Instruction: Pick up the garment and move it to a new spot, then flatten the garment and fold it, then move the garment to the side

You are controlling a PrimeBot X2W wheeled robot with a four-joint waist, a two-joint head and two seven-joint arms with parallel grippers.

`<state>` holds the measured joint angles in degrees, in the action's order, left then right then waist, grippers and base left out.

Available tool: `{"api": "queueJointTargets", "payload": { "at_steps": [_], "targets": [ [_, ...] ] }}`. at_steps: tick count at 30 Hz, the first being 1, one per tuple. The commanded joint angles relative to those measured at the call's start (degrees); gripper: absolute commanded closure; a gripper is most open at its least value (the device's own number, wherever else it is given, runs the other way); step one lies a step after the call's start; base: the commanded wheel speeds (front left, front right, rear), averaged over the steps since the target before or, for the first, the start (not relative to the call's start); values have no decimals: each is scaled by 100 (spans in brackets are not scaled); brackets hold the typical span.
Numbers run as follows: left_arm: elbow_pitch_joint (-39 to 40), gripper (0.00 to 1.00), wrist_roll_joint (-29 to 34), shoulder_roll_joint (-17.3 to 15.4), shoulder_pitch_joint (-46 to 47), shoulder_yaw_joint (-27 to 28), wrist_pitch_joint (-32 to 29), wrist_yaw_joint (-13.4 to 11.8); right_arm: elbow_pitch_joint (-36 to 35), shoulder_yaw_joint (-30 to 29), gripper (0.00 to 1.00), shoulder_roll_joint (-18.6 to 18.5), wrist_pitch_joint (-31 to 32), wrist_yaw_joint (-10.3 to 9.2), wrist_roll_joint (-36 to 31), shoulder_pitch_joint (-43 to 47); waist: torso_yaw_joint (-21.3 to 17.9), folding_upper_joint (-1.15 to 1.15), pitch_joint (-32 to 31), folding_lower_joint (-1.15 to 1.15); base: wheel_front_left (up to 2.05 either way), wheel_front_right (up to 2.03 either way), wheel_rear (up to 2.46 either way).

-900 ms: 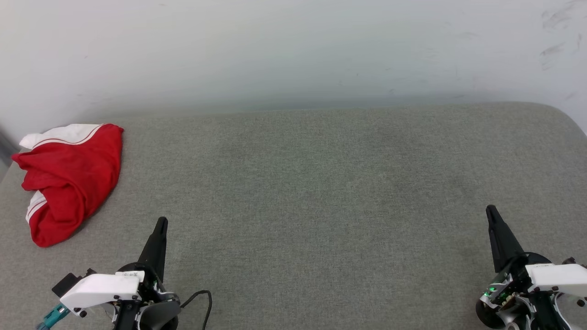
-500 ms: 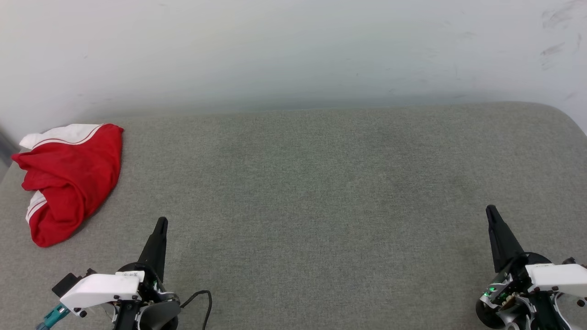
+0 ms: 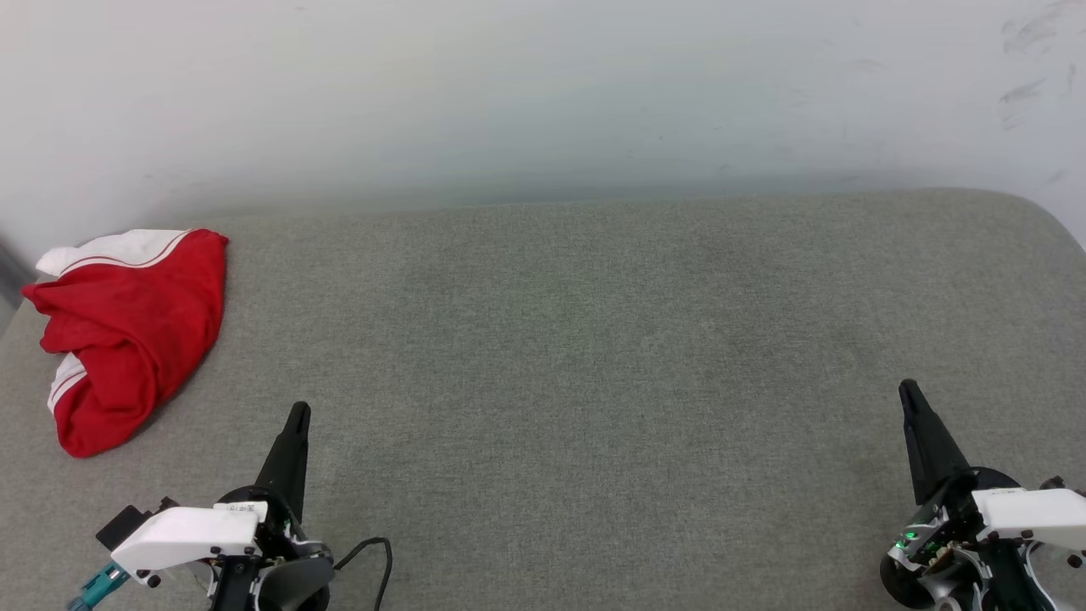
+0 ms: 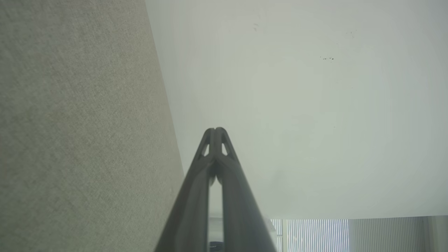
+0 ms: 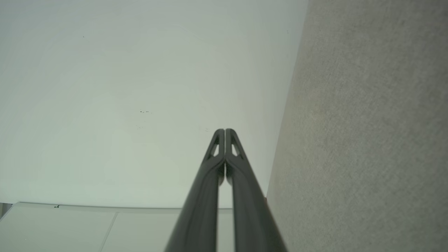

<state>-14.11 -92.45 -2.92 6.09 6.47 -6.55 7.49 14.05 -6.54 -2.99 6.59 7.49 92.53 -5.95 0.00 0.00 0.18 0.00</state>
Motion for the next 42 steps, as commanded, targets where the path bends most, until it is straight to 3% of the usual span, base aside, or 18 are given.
{"api": "queueJointTargets", "payload": {
  "at_steps": [1,5,6,8,9,11,12,27,36,42],
  "targets": [
    [0,100,9,8,38,15,-12,0,5,3,100,19,6,0,-25,-60,0,0,0,0,0,0,0],
    [0,100,9,8,38,15,-12,0,5,3,100,19,6,0,-25,-60,0,0,0,0,0,0,0],
    [1,0,2,0,-1,0,2,0,-1,1,0,0,-2,0,-1,0,0,0,0,0,0,0,0],
    [-39,0,4,3,-19,-8,6,0,34,5,0,1,-6,0,0,21,0,0,0,0,0,0,0],
    [-87,100,4,9,-58,-18,11,-1,81,8,100,3,-7,0,-1,62,0,0,1,0,0,0,0],
    [-188,100,5,18,-168,-30,19,-1,181,14,100,7,-9,0,-2,171,0,0,1,0,0,0,0],
    [-215,0,13,20,-207,-39,29,-1,210,23,0,9,-19,0,-8,206,0,0,3,0,0,0,0],
    [84,0,616,15,-385,82,453,-1,-16,180,0,9,-446,0,-503,295,0,0,5,0,0,0,0],
    [273,0,1320,13,-424,378,674,-1,-47,-2,0,8,-668,0,-1607,267,1,0,8,0,0,0,0],
    [548,0,2112,11,-461,491,809,-14,-319,-62,0,8,-805,0,-2737,232,2,0,19,0,0,0,0]
  ]
}}
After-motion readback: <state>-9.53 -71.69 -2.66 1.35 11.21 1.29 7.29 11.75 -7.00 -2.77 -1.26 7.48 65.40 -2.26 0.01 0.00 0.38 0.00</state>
